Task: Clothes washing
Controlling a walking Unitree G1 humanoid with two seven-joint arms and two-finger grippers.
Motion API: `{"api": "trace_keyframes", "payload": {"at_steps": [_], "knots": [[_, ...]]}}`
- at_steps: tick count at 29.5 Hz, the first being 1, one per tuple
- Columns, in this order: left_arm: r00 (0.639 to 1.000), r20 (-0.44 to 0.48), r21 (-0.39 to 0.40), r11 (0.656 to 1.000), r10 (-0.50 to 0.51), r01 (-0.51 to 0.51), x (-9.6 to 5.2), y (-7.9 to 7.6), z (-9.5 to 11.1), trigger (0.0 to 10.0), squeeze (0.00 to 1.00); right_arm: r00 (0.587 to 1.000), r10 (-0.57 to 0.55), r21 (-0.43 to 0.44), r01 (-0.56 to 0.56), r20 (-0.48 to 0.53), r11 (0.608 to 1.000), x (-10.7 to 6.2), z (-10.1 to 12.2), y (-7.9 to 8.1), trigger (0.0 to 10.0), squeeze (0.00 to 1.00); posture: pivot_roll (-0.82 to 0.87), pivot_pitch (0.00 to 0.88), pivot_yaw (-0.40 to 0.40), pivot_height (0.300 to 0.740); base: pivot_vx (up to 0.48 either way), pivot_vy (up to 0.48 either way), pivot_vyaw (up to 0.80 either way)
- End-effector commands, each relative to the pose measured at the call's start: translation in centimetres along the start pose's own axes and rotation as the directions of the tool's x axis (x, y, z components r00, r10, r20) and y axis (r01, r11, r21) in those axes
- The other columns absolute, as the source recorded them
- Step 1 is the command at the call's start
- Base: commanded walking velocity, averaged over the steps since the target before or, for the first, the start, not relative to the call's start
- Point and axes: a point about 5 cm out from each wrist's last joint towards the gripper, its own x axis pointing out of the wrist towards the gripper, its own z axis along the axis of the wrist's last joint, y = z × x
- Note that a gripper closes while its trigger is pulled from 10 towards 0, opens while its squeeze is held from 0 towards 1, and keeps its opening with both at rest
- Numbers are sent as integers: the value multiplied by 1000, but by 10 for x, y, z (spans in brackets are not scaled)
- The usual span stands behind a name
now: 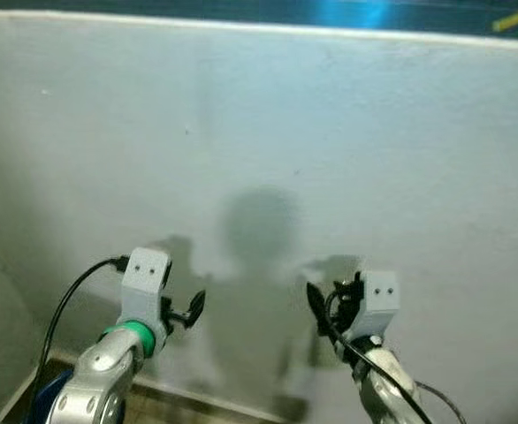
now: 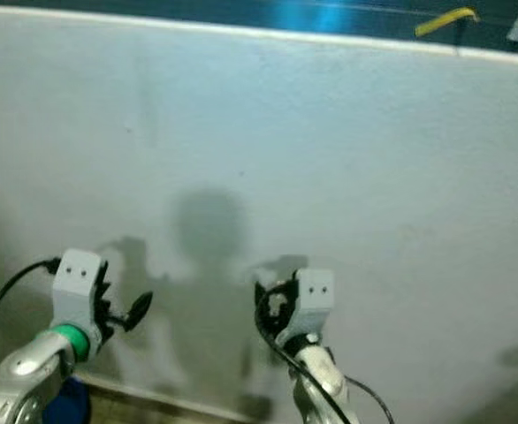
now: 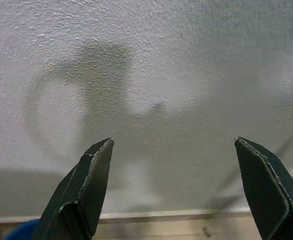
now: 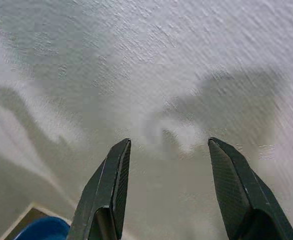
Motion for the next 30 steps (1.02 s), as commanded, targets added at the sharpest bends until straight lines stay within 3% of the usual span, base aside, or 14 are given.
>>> {"api": "trace_keyframes", "payload": {"at_steps": [1, 5, 11, 14, 15, 23, 30], "knots": [[999, -21, -6, 999, -39, 39, 0, -8, -7, 10000, 0, 999, -2, -7, 2, -35, 1000, -2, -9, 1, 10000, 0, 13, 0, 58, 740, 0, 0, -800], [999, -19, -37, 999, -34, 33, 0, -9, -7, 10000, 0, 999, 0, -10, 0, -33, 1000, -1, -10, 1, 10000, 0, 14, 0, 60, 740, 0, 0, -800], [999, -43, -65, 997, 26, -29, 6, -5, -26, 10000, 0, 998, -14, -50, 11, -66, 999, 3, -18, -3, 10000, 0, 0, 8, 46, 740, 0, 0, -800], [997, -65, -70, 996, 52, -57, 3, 0, -33, 10000, 0, 995, -45, -67, 39, -87, 997, 3, -21, -7, 10000, 0, 0, 9, 46, 740, 0, 0, -800], [994, -71, -77, 994, 78, -83, -1, 9, -37, 10000, 0, 992, -72, -80, 64, -102, 995, 0, -23, -11, 10000, 0, -3, 16, 34, 740, 0, 0, -800], [991, -91, -8, 995, 98, -99, -11, 18, -47, 10000, 0, 992, -61, -124, 47, -109, 991, -5, -26, -11, 10000, 0, -12, 17, 18, 740, 0, 0, -800], [992, -90, 18, 996, 87, -86, -10, 6, -54, 10000, 0, 992, -39, -130, 23, -122, 991, -2, -27, -10, 10000, 0, -20, 17, -8, 740, 0, 0, -800]]}}
